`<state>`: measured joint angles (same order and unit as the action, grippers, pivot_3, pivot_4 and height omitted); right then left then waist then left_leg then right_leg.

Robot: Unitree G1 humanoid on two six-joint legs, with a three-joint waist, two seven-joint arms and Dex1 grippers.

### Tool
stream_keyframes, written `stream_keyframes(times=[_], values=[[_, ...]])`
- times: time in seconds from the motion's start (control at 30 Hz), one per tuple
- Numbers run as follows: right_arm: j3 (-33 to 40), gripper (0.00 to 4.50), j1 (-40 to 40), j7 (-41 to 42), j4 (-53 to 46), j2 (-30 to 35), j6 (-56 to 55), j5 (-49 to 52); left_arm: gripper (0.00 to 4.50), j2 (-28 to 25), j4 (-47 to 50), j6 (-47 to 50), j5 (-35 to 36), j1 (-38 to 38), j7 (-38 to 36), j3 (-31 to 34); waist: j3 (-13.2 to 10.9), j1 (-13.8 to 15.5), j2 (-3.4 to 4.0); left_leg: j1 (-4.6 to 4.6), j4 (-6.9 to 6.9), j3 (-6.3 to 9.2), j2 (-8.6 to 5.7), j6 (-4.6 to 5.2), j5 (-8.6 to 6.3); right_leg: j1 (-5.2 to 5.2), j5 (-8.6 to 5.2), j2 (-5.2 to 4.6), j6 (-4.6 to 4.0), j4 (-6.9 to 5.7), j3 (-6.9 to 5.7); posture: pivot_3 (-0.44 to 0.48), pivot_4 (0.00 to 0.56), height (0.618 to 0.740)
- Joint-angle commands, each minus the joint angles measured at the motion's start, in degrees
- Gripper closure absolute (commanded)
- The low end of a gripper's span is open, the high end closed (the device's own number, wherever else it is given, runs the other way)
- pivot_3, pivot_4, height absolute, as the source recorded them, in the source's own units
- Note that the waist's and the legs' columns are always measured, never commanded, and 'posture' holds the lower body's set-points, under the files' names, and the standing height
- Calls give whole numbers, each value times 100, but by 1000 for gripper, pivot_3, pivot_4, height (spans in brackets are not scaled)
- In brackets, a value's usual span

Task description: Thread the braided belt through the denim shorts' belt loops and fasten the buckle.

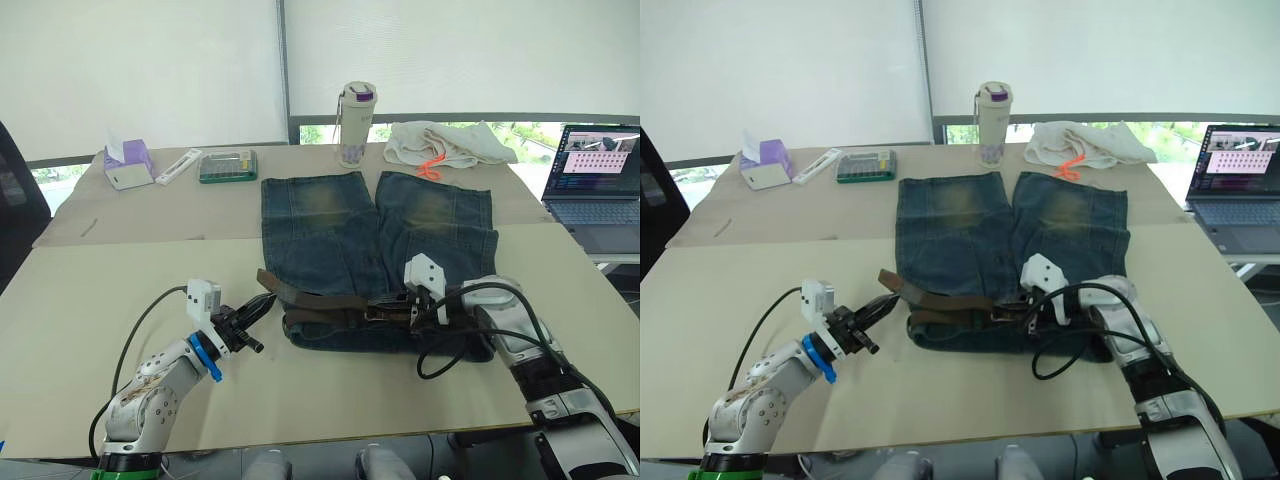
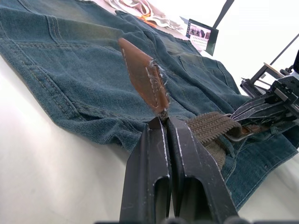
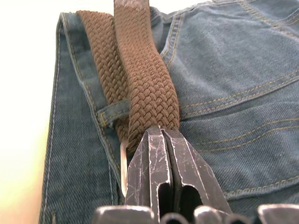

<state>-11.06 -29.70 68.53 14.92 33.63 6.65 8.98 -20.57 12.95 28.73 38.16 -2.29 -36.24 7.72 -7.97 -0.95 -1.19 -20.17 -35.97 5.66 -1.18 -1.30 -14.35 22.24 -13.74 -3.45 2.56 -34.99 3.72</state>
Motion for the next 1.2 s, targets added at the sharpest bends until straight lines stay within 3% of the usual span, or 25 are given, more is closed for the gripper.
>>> stream_keyframes(times=[0.03,0.33,0.57,0.8,1.2], values=[[-114,4468,9,80,60,83,-151,-171,4500,-6,187,-90,0,-73,-54,-3,0,0,0,0,0,0,0,0,0,0,0,0,0,0,0,0,150,740],[-506,4468,-96,161,365,207,44,-653,4500,-201,118,-358,-342,-280,-348,-195,5,25,1,3,-3,1,-1,0,0,-5,0,0,0,0,-2,0,150,740],[-728,4468,-171,380,392,290,241,-775,4500,-399,-394,-867,-842,-877,-577,-242,12,35,2,6,-3,2,-4,0,0,-10,0,-1,0,0,-5,0,150,740],[-830,4468,-54,267,310,341,285,-959,4500,-202,-409,-1057,-1001,-1512,-476,-373,13,37,1,5,-4,3,-7,0,0,-10,0,-5,0,1,-5,0,150,740],[-931,4468,172,-358,10,270,539,-1100,4500,242,144,-998,-1139,-2308,-550,-1262,36,20,-8,8,-9,6,-6,0,0,-15,0,-1,1,-4,-7,0,150,740]])
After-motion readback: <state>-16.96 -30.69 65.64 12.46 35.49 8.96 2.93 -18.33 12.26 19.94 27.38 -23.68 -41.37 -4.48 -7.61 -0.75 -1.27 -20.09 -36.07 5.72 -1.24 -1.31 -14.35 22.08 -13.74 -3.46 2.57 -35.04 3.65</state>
